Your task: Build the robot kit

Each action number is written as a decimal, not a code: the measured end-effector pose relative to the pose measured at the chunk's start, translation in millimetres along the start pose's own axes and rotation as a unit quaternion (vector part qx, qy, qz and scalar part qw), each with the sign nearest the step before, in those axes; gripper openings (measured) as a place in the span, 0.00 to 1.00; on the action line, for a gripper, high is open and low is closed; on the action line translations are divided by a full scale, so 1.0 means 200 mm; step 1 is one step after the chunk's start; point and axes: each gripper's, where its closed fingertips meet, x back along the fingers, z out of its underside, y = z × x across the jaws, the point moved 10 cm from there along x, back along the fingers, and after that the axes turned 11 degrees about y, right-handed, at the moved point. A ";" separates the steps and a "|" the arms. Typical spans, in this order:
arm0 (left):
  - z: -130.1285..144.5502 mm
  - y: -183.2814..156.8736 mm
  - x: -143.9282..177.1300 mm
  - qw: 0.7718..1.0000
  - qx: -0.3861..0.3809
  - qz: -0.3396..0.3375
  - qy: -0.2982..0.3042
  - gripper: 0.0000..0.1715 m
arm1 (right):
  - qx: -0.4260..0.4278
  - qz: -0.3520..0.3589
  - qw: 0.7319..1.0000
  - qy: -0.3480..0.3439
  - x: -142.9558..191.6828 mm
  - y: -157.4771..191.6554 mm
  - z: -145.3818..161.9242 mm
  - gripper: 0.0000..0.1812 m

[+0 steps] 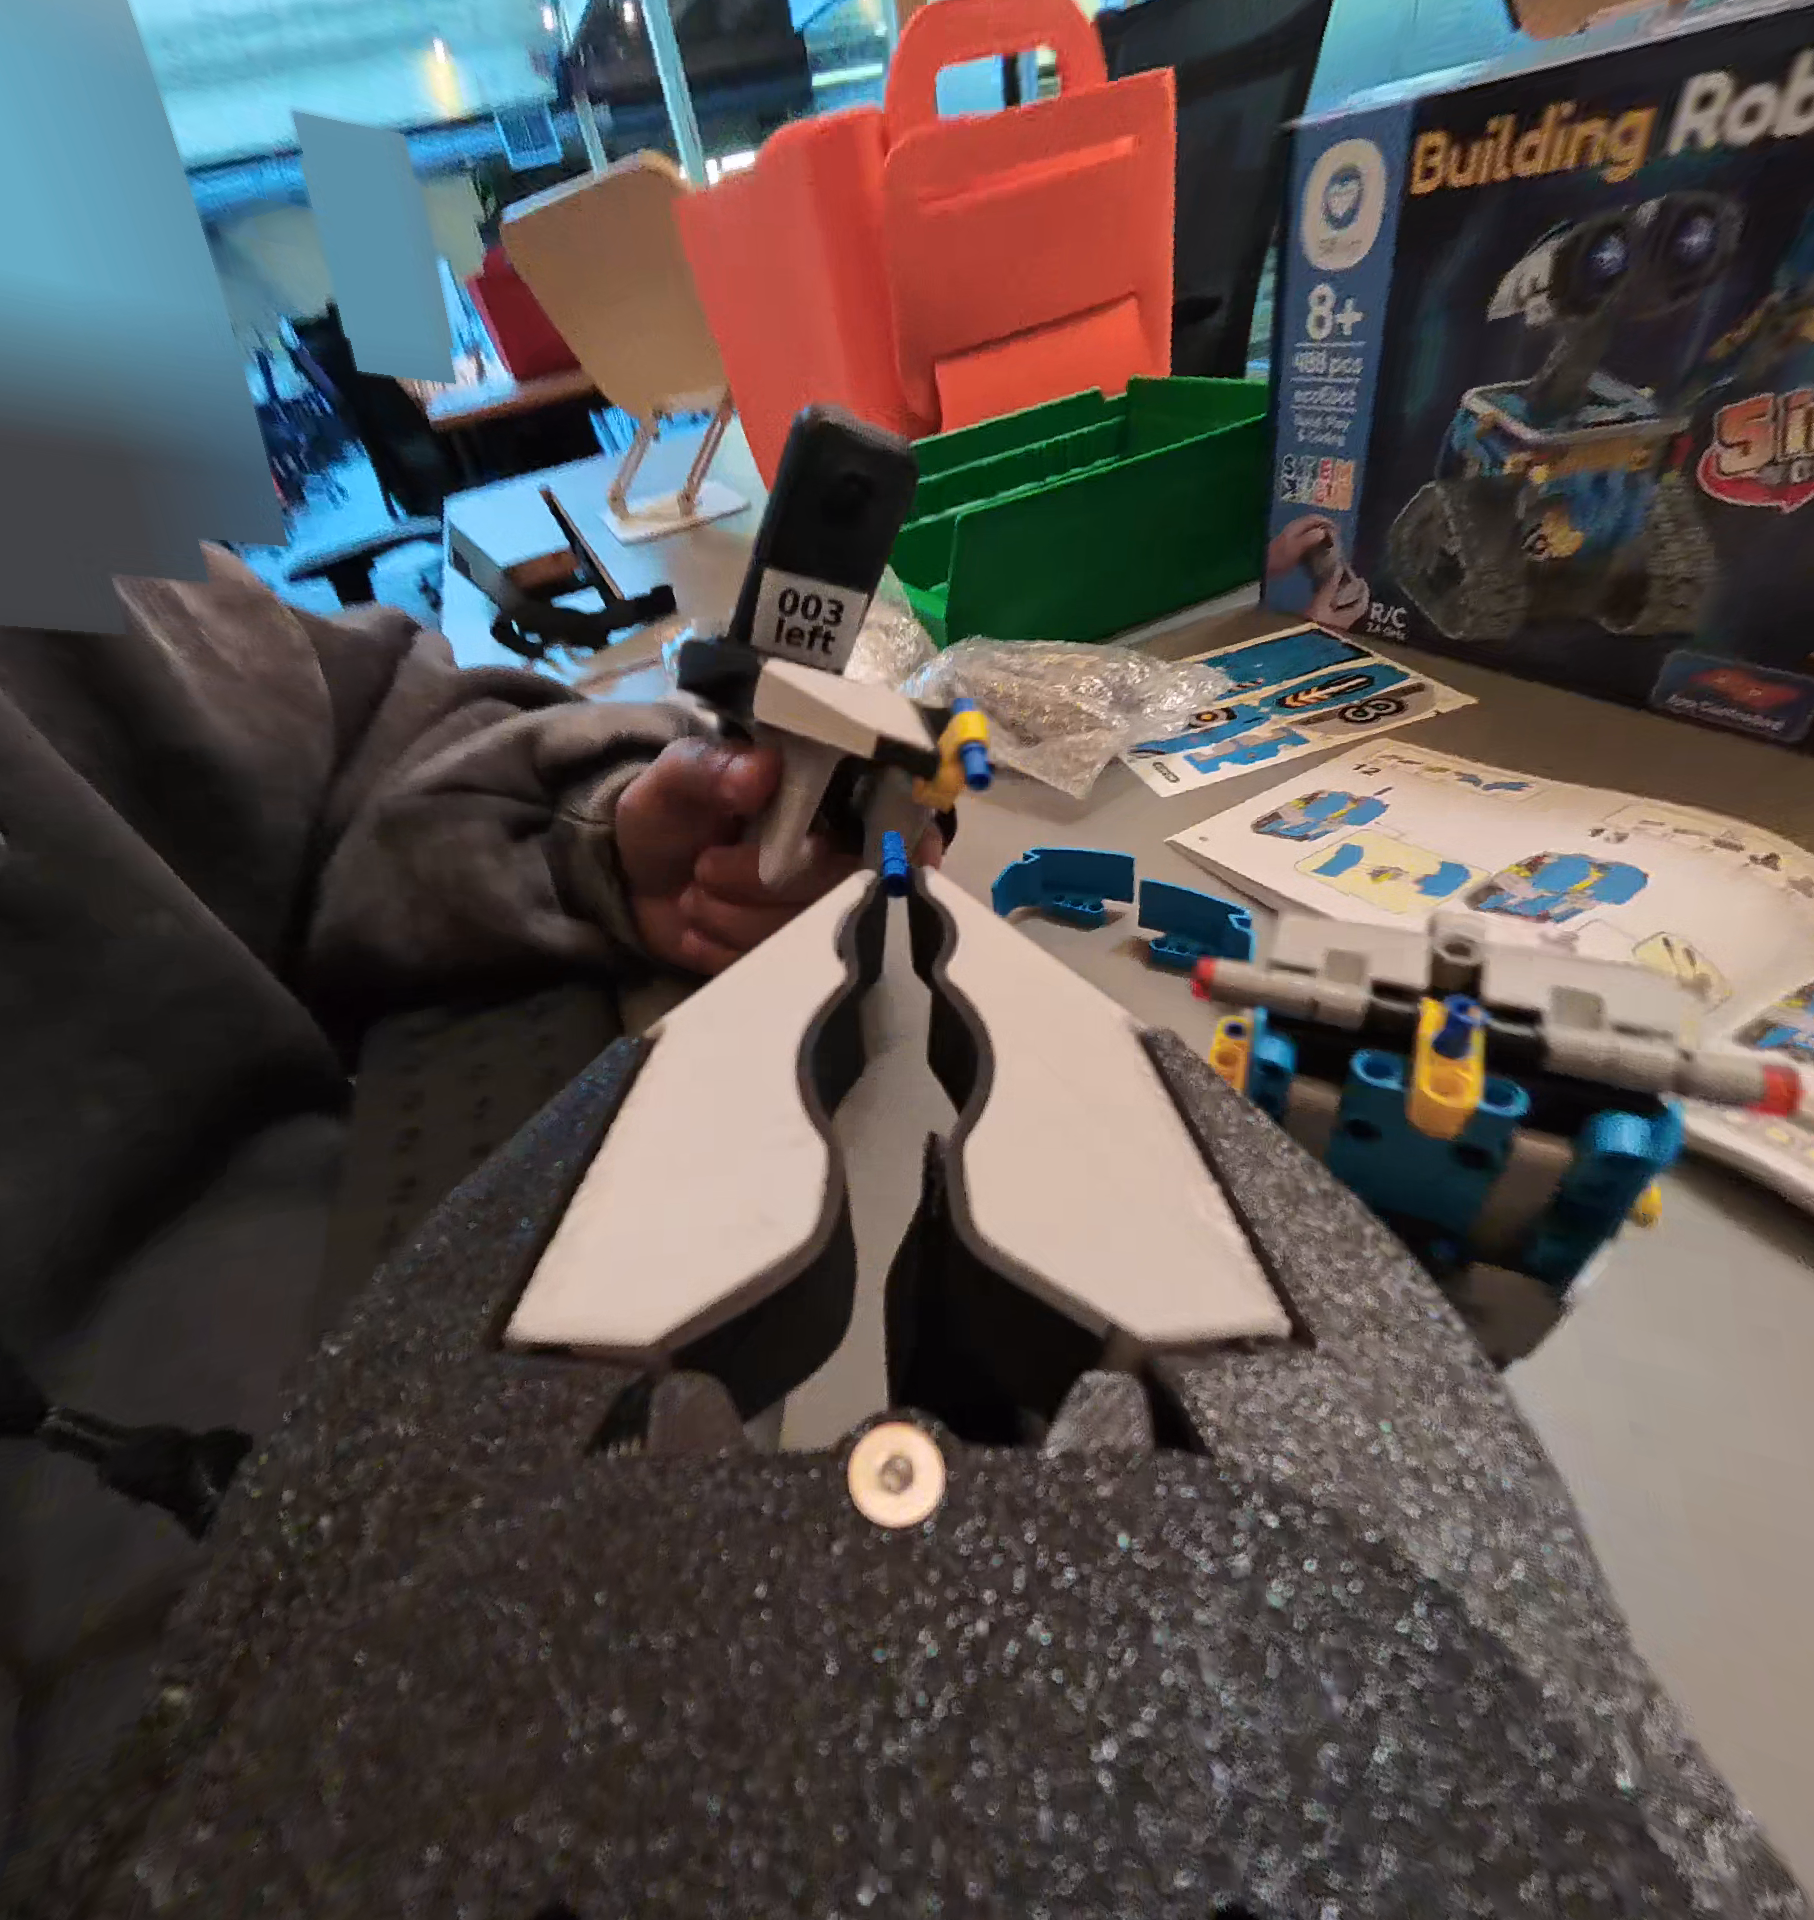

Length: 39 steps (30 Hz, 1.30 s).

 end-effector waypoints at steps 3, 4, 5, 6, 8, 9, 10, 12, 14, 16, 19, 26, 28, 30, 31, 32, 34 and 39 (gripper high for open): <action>0.03 -0.03 -0.04 0.999 -0.033 -0.004 0.040 0.04 | -0.023 -0.023 0.999 0.030 0.04 -0.05 0.02 0.02; 0.04 -0.04 -0.05 0.997 -0.051 -0.018 0.052 0.03 | -0.013 -0.015 0.997 0.079 0.07 -0.06 0.02 0.02; 0.04 -0.05 -0.05 0.996 -0.066 -0.025 0.061 0.04 | 0.004 -0.011 0.991 0.130 0.13 -0.07 0.02 0.02; 0.04 -0.05 -0.05 0.994 -0.080 -0.030 0.069 0.04 | 0.015 -0.002 0.980 0.197 0.19 -0.09 0.02 0.02; 0.05 -0.06 -0.06 0.990 -0.103 -0.044 0.084 0.04 | 0.042 0.073 0.925 0.369 0.33 -0.16 0.09 0.02; 0.05 -0.07 -0.07 0.989 -0.112 -0.045 0.090 0.04 | 0.057 0.108 0.893 0.434 0.39 -0.18 0.13 0.02; 0.06 -0.08 -0.09 0.987 -0.120 -0.045 0.099 0.04 | 0.048 0.108 0.870 0.479 0.42 -0.18 0.16 0.02; 0.07 -0.08 -0.09 0.985 -0.129 -0.045 0.106 0.04 | 0.024 0.118 0.844 0.524 0.47 -0.19 0.19 0.02; 0.07 -0.08 -0.09 0.985 -0.128 -0.044 0.105 0.04 | -0.014 0.115 0.818 0.563 0.52 -0.18 0.21 0.02; 0.07 -0.08 -0.08 0.986 -0.124 -0.044 0.104 0.04 | -0.023 0.147 0.779 0.608 0.55 -0.20 0.24 0.02; 0.07 -0.08 -0.09 0.986 -0.123 -0.045 0.105 0.04 | -0.045 0.153 0.763 0.626 0.56 -0.21 0.26 0.02; 0.07 -0.08 -0.09 0.986 -0.123 -0.044 0.106 0.04 | -0.038 0.155 0.766 0.622 0.57 -0.25 0.31 0.03; 0.07 -0.08 -0.09 0.986 -0.123 -0.044 0.107 0.04 | -0.039 0.156 0.766 0.622 0.58 -0.26 0.32 0.03; 0.07 -0.08 -0.09 0.986 -0.123 -0.044 0.107 0.04 | -0.038 0.155 0.770 0.618 0.59 -0.26 0.32 0.03; 0.07 -0.08 -0.09 0.986 -0.123 -0.044 0.107 0.04 | -0.039 0.156 0.770 0.618 0.59 -0.26 0.32 0.03; 0.07 -0.08 -0.09 0.986 -0.123 -0.043 0.107 0.04 | -0.040 0.157 0.769 0.618 0.59 -0.26 0.32 0.03; 0.07 -0.08 -0.09 0.986 -0.122 -0.043 0.107 0.04 | -0.041 0.156 0.769 0.618 0.59 -0.26 0.33 0.03; 0.07 -0.08 -0.09 0.986 -0.121 -0.042 0.108 0.04 | -0.041 0.154 0.771 0.617 0.59 -0.26 0.33 0.04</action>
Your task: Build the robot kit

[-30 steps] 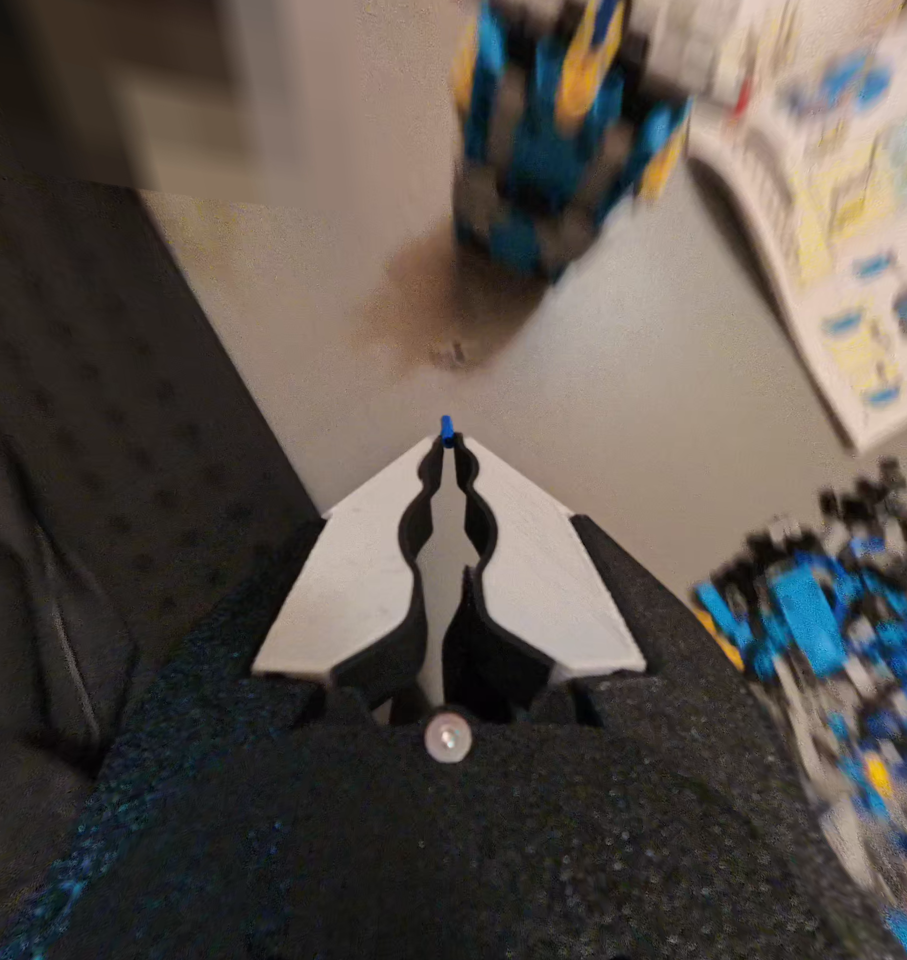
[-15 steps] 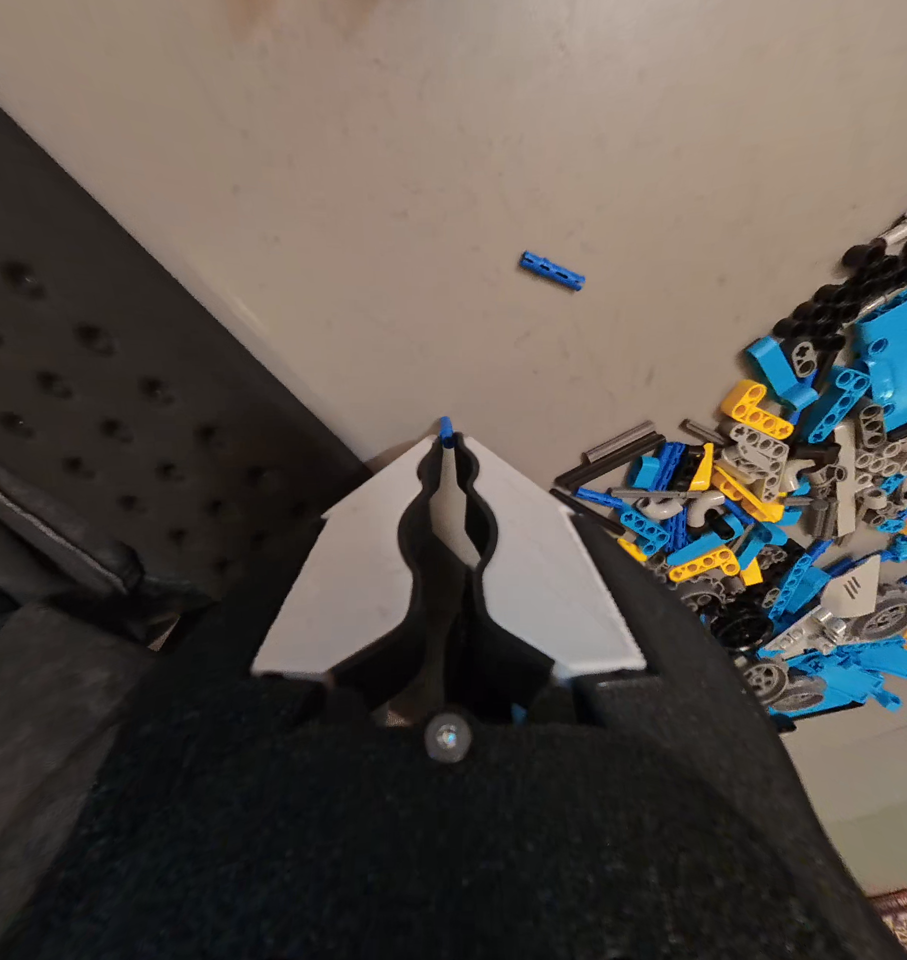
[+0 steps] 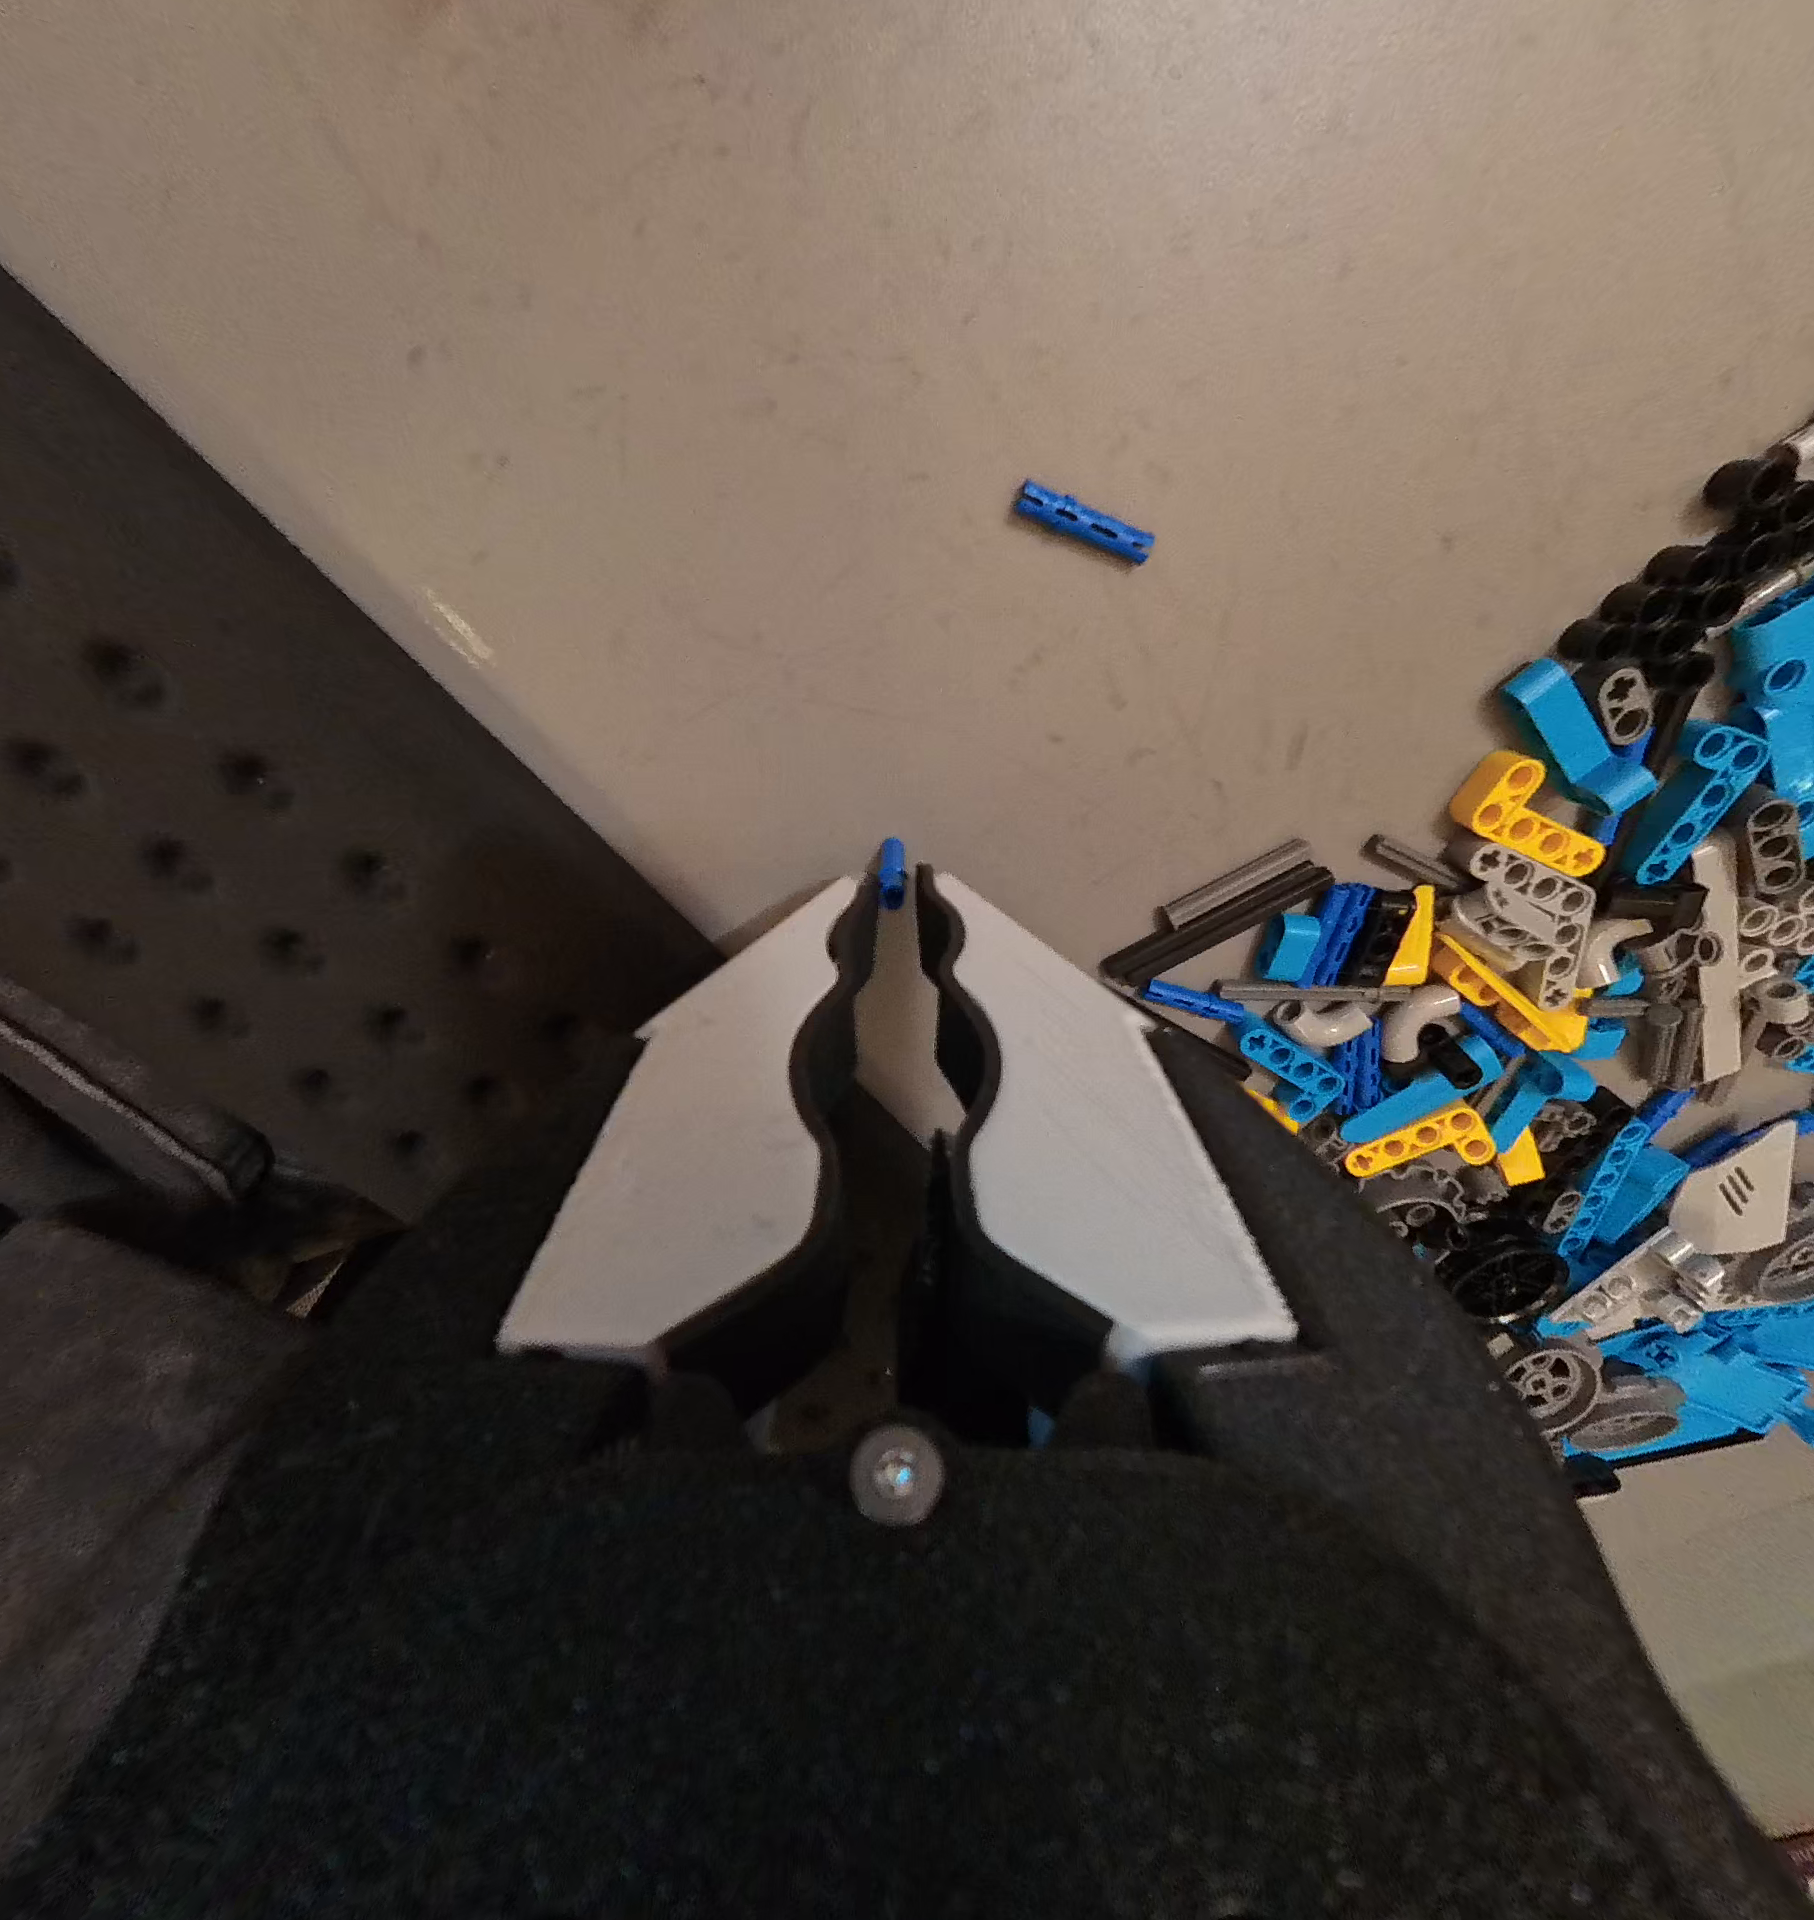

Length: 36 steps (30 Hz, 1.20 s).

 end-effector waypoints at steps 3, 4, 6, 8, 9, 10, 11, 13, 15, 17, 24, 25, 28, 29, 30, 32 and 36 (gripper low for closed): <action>0.00 0.00 0.00 1.000 0.001 0.000 0.000 0.04 | 0.000 -0.002 1.000 -0.003 0.00 0.00 0.00 0.05; 0.00 0.00 0.00 1.000 0.001 0.000 0.000 0.04 | 0.000 -0.003 1.000 -0.001 -0.01 0.00 0.00 0.05; 0.00 0.00 0.00 1.000 0.000 0.001 0.000 0.04 | 0.000 -0.005 1.000 0.000 -0.02 -0.01 0.00 0.05; 0.00 0.00 0.00 1.000 0.000 0.001 0.000 0.04 | 0.002 0.000 1.000 -0.007 -0.02 -0.01 -0.01 0.05; 0.00 0.00 0.00 1.000 0.001 0.002 0.001 0.04 | 0.004 -0.001 1.000 -0.012 -0.01 -0.01 -0.01 0.05; 0.00 0.00 0.00 1.000 0.001 0.002 0.000 0.04 | 0.004 -0.005 1.000 -0.013 -0.01 -0.01 -0.01 0.05; 0.00 0.00 0.00 1.000 0.001 0.002 0.000 0.04 | 0.004 -0.005 1.000 -0.011 -0.01 -0.01 -0.01 0.05; 0.00 0.00 0.00 1.000 0.001 0.002 0.000 0.04 | 0.004 -0.005 1.000 -0.009 -0.02 -0.01 0.00 0.04; 0.00 0.00 0.00 1.000 0.001 0.003 0.001 0.04 | 0.003 -0.006 1.000 -0.011 -0.02 -0.02 0.00 0.04; 0.00 0.00 0.00 1.000 0.001 0.003 0.001 0.04 | 0.007 -0.006 1.000 -0.020 -0.02 -0.02 -0.01 0.04; 0.00 0.00 0.00 1.000 0.001 0.004 0.002 0.04 | 0.010 -0.021 0.999 -0.026 -0.03 -0.02 -0.01 0.03; 0.00 0.00 0.00 1.000 0.001 0.004 0.002 0.04 | 0.008 -0.022 0.999 -0.029 -0.03 -0.02 -0.01 0.03; 0.00 0.00 0.00 1.000 0.001 0.004 0.002 0.04 | 0.009 -0.016 1.000 -0.021 -0.04 -0.02 -0.01 0.03; 0.00 0.00 0.00 1.000 0.000 0.004 0.002 0.04 | 0.010 -0.014 1.000 -0.017 -0.05 -0.02 -0.01 0.03; 0.00 0.00 0.00 1.000 0.000 0.004 0.002 0.04 | 0.009 -0.014 1.000 -0.015 -0.05 -0.02 -0.01 0.03; 0.00 0.00 0.00 1.000 0.000 0.004 0.002 0.04 | 0.010 -0.015 1.000 -0.016 -0.05 -0.02 -0.01 0.03; 0.00 0.00 0.00 1.000 0.001 0.004 0.002 0.04 | 0.011 -0.017 1.000 -0.016 -0.04 -0.02 -0.01 0.02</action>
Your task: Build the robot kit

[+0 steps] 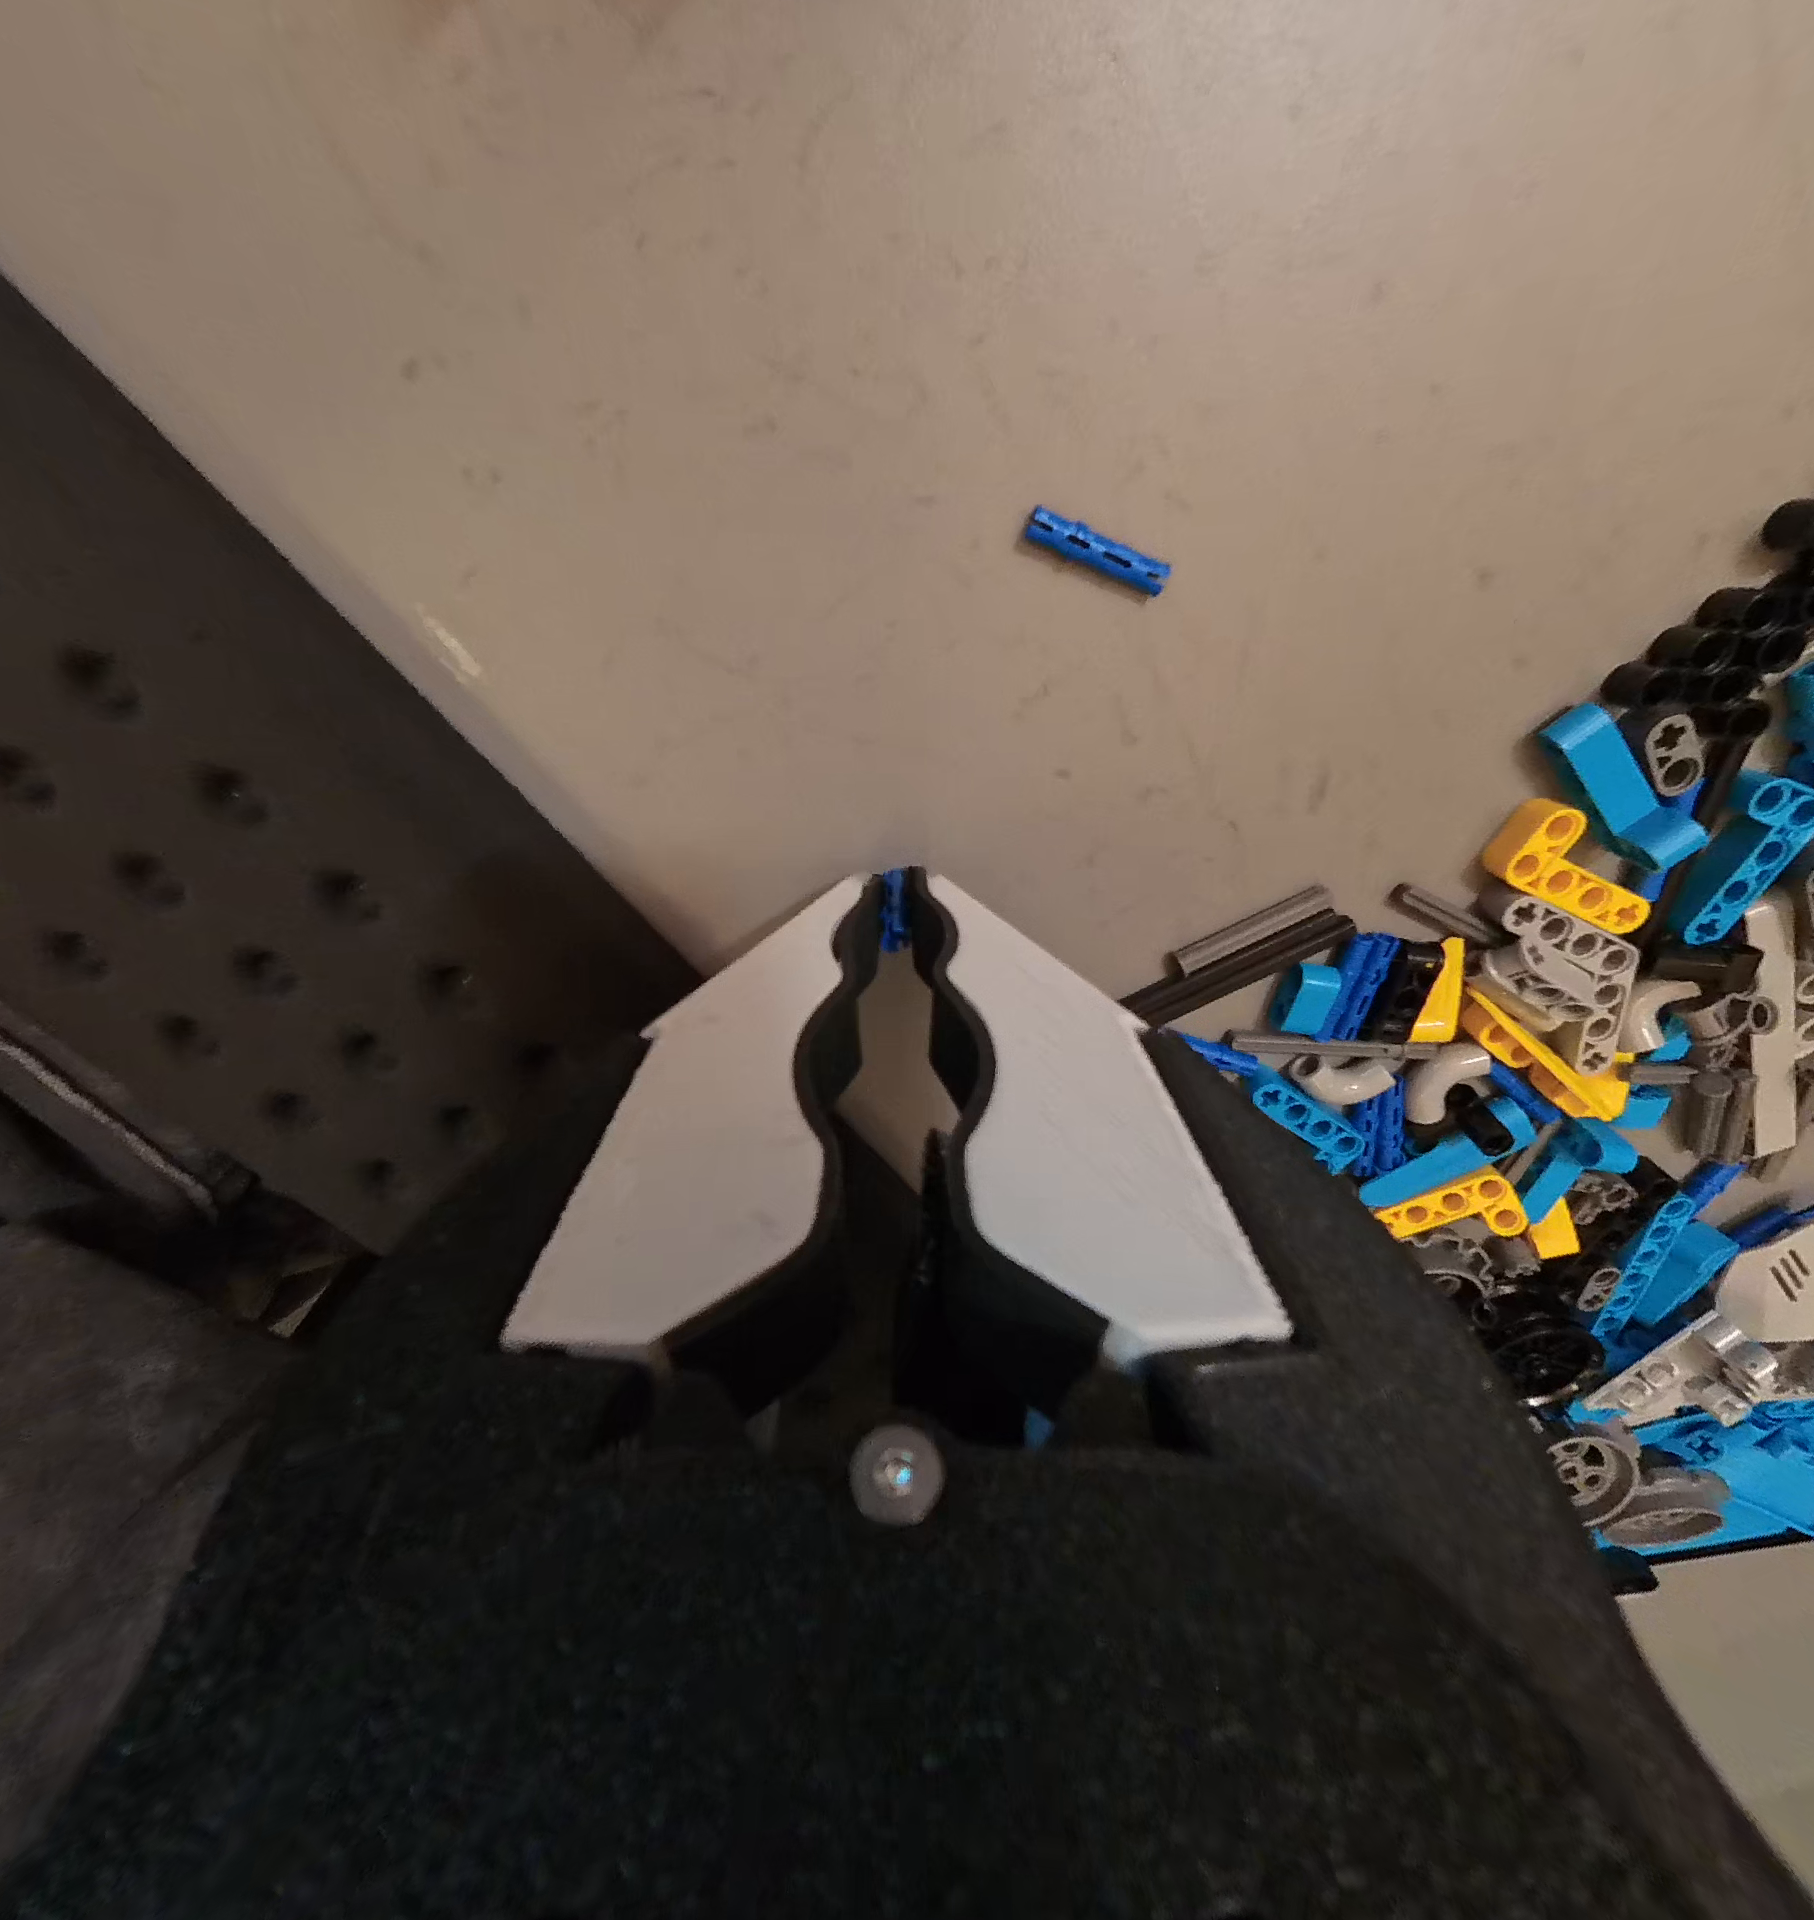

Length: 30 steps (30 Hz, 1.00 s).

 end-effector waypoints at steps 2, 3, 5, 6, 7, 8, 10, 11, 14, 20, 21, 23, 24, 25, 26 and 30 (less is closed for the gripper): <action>0.00 0.00 0.00 1.000 0.000 -0.001 -0.001 0.04 | 0.007 0.008 1.000 -0.025 0.03 0.00 -0.02 0.02; 0.00 0.00 0.00 1.000 0.000 -0.001 -0.002 0.04 | 0.017 0.001 0.998 -0.055 0.06 0.02 -0.03 0.02; 0.00 0.00 0.00 1.000 0.002 0.002 -0.004 0.04 | 0.062 -0.009 0.987 -0.147 0.15 0.07 -0.09 0.02; 0.00 0.00 0.01 1.000 0.004 0.005 -0.005 0.04 | 0.088 -0.018 0.976 -0.198 0.20 0.10 -0.11 0.02; 0.00 0.01 0.01 1.000 0.008 0.010 -0.008 0.04 | 0.113 -0.019 0.960 -0.254 0.24 0.13 -0.14 0.02; 0.00 0.01 0.01 1.000 0.015 0.016 -0.010 0.04 | 0.134 -0.023 0.942 -0.307 0.29 0.15 -0.16 0.02; 0.00 0.02 0.01 0.999 0.029 0.027 -0.016 0.04 | 0.161 -0.023 0.910 -0.380 0.34 0.20 -0.21 0.02; 0.00 0.02 0.01 0.999 0.037 0.034 -0.019 0.04 | 0.175 -0.030 0.897 -0.406 0.35 0.23 -0.23 0.02; 0.00 0.03 0.02 0.996 0.062 0.055 -0.032 0.04 | 0.189 -0.035 0.873 -0.448 0.36 0.31 -0.30 0.02; 0.01 0.07 0.03 0.972 0.172 0.132 -0.091 0.04 | 0.158 0.036 0.813 -0.559 0.38 0.47 -0.49 0.02; 0.00 0.08 0.04 0.967 0.186 0.142 -0.102 0.04 | 0.147 0.033 0.809 -0.569 0.38 0.50 -0.52 0.02; 0.00 0.09 0.04 0.960 0.202 0.155 -0.117 0.04 | 0.109 0.024 0.802 -0.586 0.36 0.52 -0.57 0.02; 0.00 0.09 0.05 0.957 0.207 0.161 -0.122 0.04 | 0.090 0.019 0.802 -0.590 0.35 0.53 -0.59 0.02; 0.01 0.09 0.05 0.955 0.211 0.167 -0.125 0.04 | 0.079 0.019 0.800 -0.594 0.34 0.52 -0.61 0.02; 0.01 0.09 0.04 0.954 0.213 0.169 -0.125 0.04 | 0.072 0.013 0.799 -0.596 0.33 0.52 -0.61 0.02; 0.00 0.09 0.04 0.954 0.210 0.171 -0.129 0.04 | 0.047 -0.012 0.787 -0.615 0.33 0.50 -0.61 0.02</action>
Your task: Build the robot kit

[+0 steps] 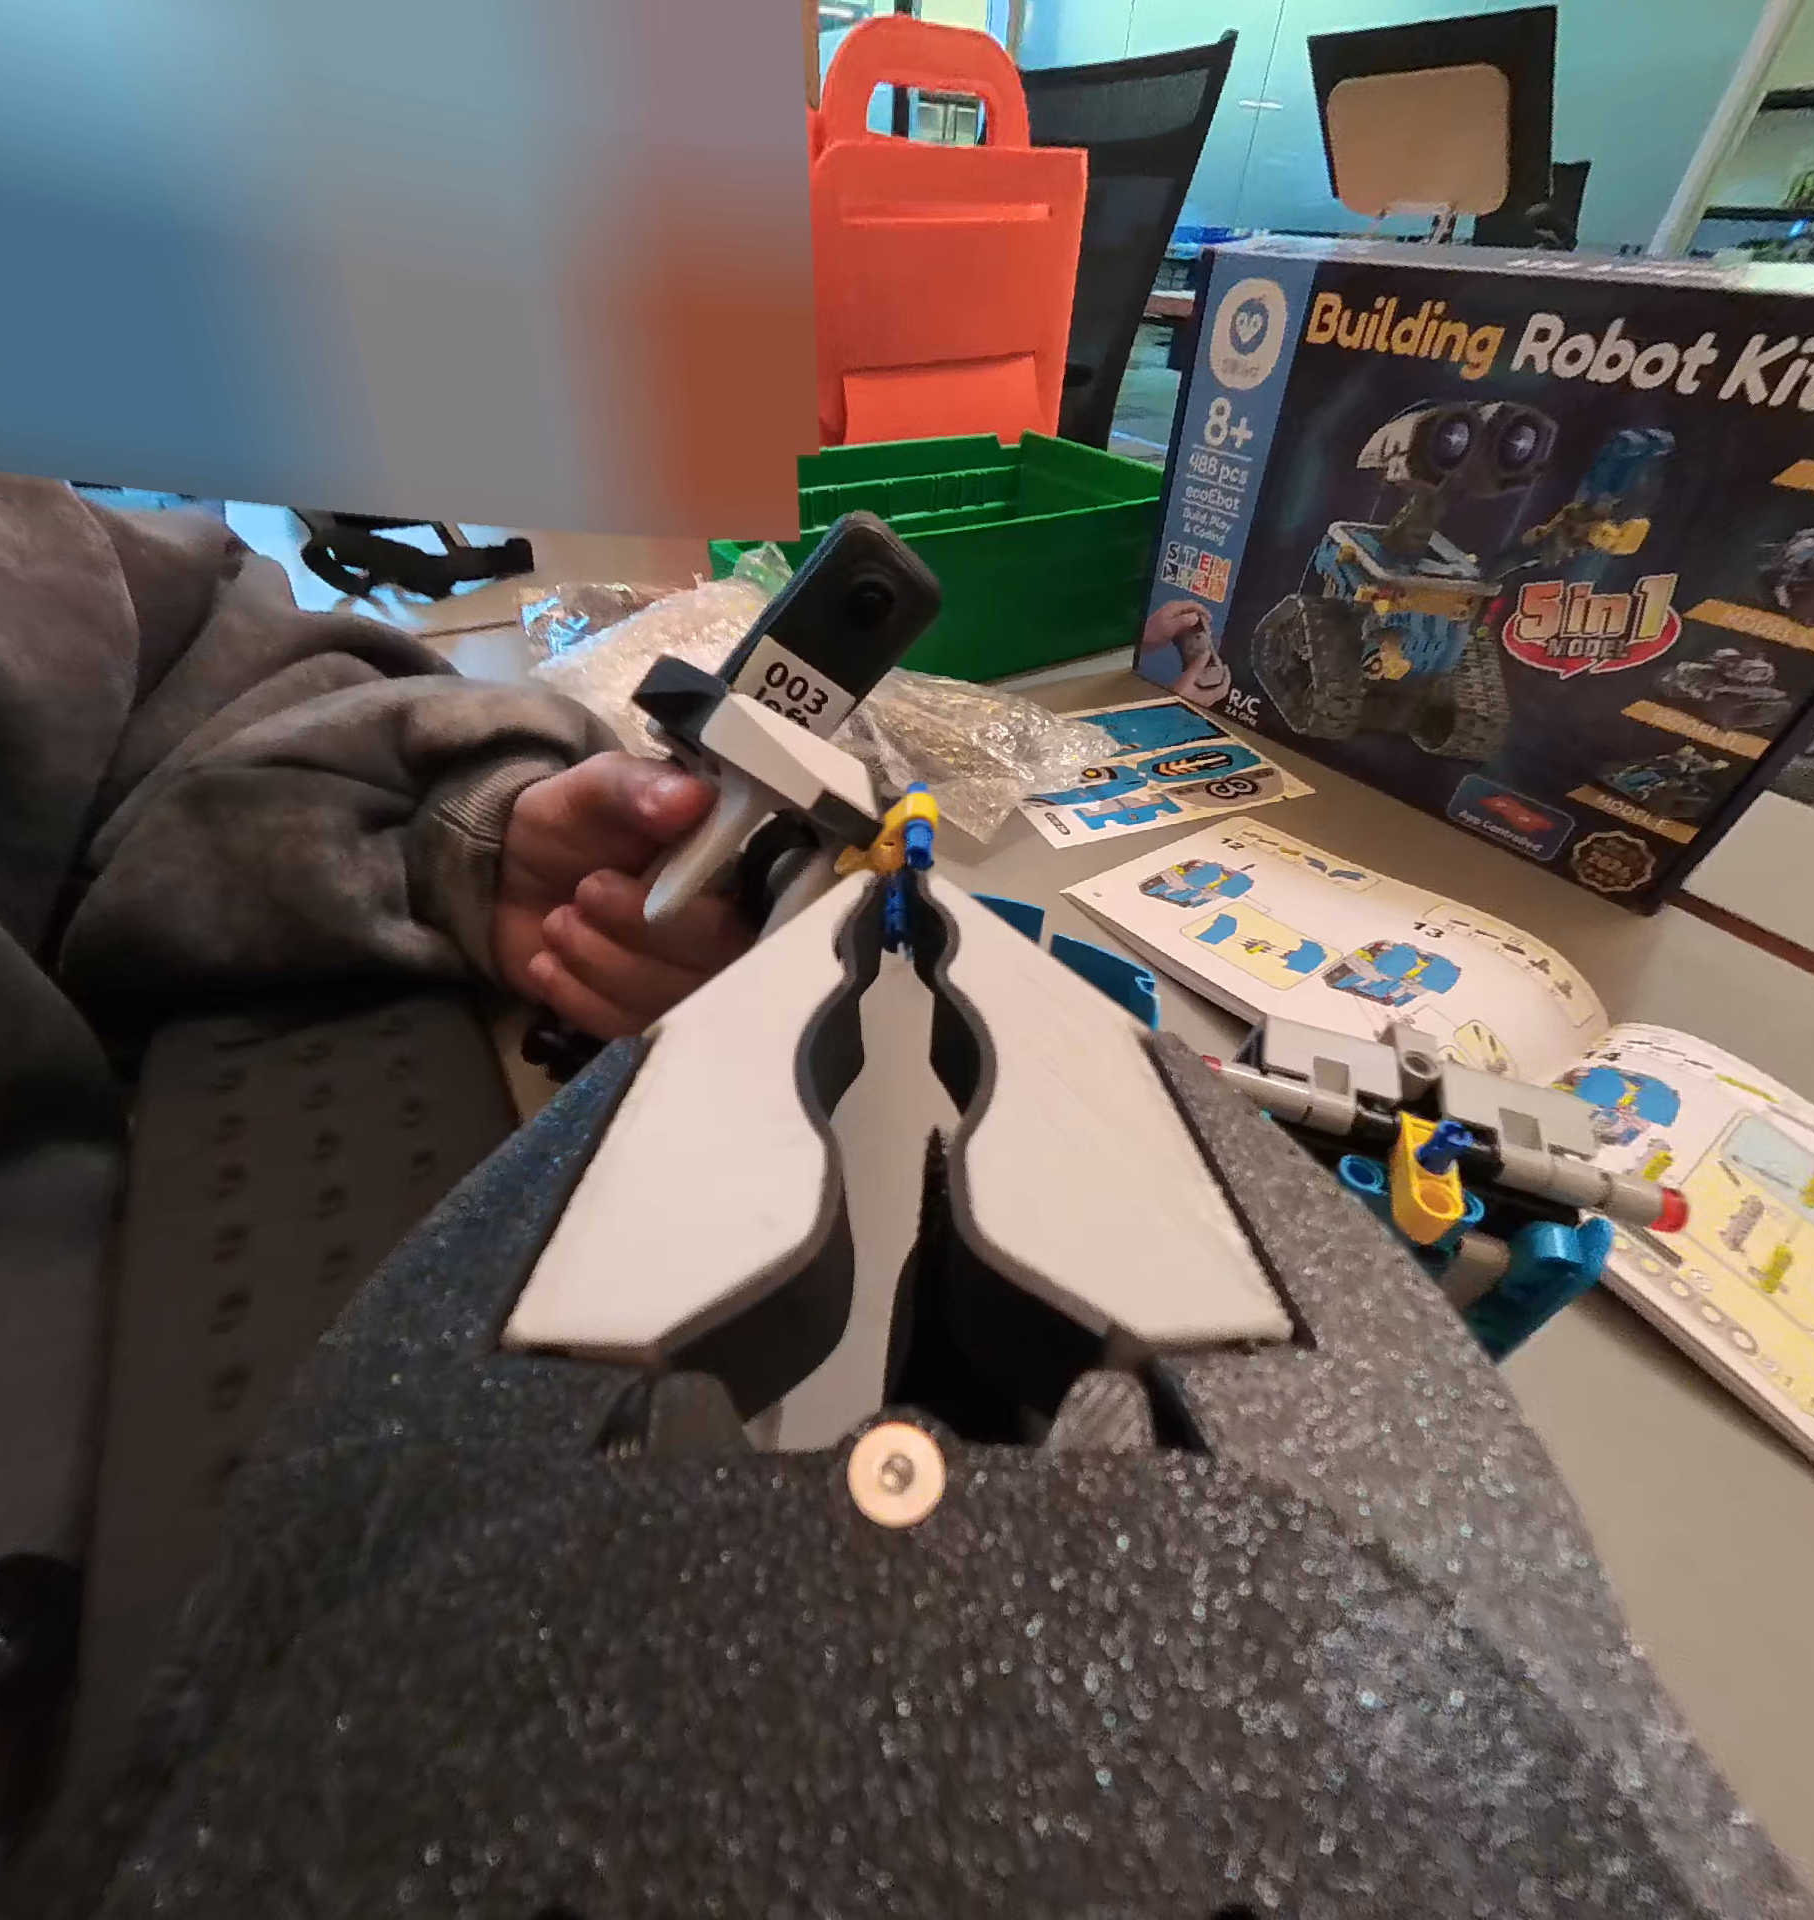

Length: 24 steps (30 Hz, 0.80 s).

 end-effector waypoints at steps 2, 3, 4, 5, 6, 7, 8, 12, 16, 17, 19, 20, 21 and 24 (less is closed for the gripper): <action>0.00 0.00 0.00 1.000 -0.003 0.003 -0.005 0.04 | -0.020 -0.009 1.000 -0.011 0.00 0.00 0.00 0.02; 0.00 -0.01 0.00 1.000 -0.007 0.004 -0.008 0.04 | -0.032 -0.017 0.999 -0.018 0.00 0.00 0.00 0.02; 0.00 -0.01 0.00 1.000 -0.012 0.003 -0.011 0.04 | -0.048 -0.026 0.998 -0.024 0.00 -0.01 0.00 0.02; 0.00 -0.01 -0.01 1.000 -0.018 0.001 -0.014 0.04 | -0.061 -0.032 0.997 -0.032 0.00 -0.01 0.00 0.02; 0.00 -0.02 -0.01 1.000 -0.027 -0.002 -0.014 0.04 | -0.074 -0.040 0.996 -0.039 -0.01 -0.02 0.00 0.02; 0.00 -0.03 -0.01 0.999 -0.040 -0.006 -0.015 0.04 | -0.092 -0.055 0.993 -0.046 -0.01 -0.02 0.00 0.02; 0.00 -0.03 -0.02 0.998 -0.055 -0.012 -0.017 0.04 | -0.114 -0.069 0.990 -0.054 -0.01 -0.03 0.00 0.02; 0.01 -0.05 -0.02 0.995 -0.089 -0.033 -0.018 0.04 | -0.149 -0.089 0.983 -0.062 -0.01 -0.03 0.01 0.02; 0.01 -0.08 -0.03 0.993 -0.114 -0.028 -0.016 0.04 | -0.105 -0.090 0.990 -0.038 0.01 -0.02 -0.03 0.02; 0.01 -0.08 -0.03 0.993 -0.117 -0.028 -0.018 0.04 | -0.110 -0.093 0.989 -0.043 0.01 -0.02 -0.03 0.02; 0.02 -0.08 -0.04 0.992 -0.120 -0.039 -0.009 0.04 | -0.109 -0.091 0.989 -0.041 0.01 -0.03 -0.01 0.02; 0.02 -0.07 -0.04 0.993 -0.114 -0.040 -0.001 0.04 | -0.103 -0.093 0.990 -0.031 0.02 -0.03 -0.01 0.02; 0.01 -0.06 -0.04 0.993 -0.110 -0.046 0.007 0.04 | -0.092 -0.098 0.991 -0.013 0.02 -0.05 -0.01 0.02; -0.02 -0.03 0.02 0.986 -0.121 -0.115 0.001 0.04 | -0.053 -0.142 0.980 0.129 0.09 -0.13 0.03 0.02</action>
